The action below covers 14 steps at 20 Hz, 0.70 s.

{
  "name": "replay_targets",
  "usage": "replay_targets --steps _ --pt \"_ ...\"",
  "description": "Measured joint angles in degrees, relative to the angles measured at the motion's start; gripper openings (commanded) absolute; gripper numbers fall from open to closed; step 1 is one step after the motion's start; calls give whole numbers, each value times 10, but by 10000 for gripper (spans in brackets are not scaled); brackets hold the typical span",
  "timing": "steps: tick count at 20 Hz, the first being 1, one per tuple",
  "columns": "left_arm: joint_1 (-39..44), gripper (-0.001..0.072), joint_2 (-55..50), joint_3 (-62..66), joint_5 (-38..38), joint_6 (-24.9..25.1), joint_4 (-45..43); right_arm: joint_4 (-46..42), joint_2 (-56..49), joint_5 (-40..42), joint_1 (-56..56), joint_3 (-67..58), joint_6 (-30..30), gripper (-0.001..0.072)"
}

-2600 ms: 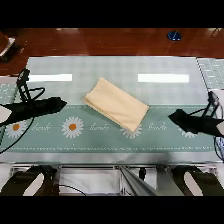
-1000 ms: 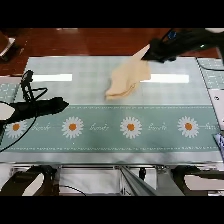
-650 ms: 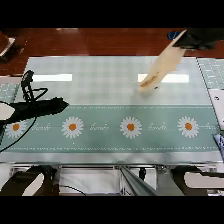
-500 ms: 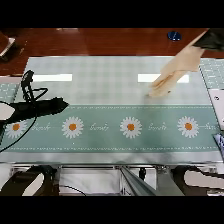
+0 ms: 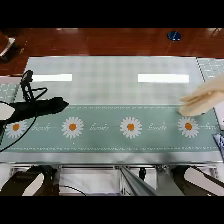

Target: Fold the shirts.

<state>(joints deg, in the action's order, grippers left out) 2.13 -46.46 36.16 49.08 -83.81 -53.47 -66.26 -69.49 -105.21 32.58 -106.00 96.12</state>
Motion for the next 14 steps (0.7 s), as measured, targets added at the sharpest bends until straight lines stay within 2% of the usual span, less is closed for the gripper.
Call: replay_targets --steps 11,12,14 --pt "0 17 0 0 -18 2 0 -193 231 -5 230 376 9 23" --pt "0 17 0 0 -18 2 0 -219 250 -3 240 406 13 59" --pt "0 17 0 0 -20 2 0 -283 283 6 252 461 27 396"
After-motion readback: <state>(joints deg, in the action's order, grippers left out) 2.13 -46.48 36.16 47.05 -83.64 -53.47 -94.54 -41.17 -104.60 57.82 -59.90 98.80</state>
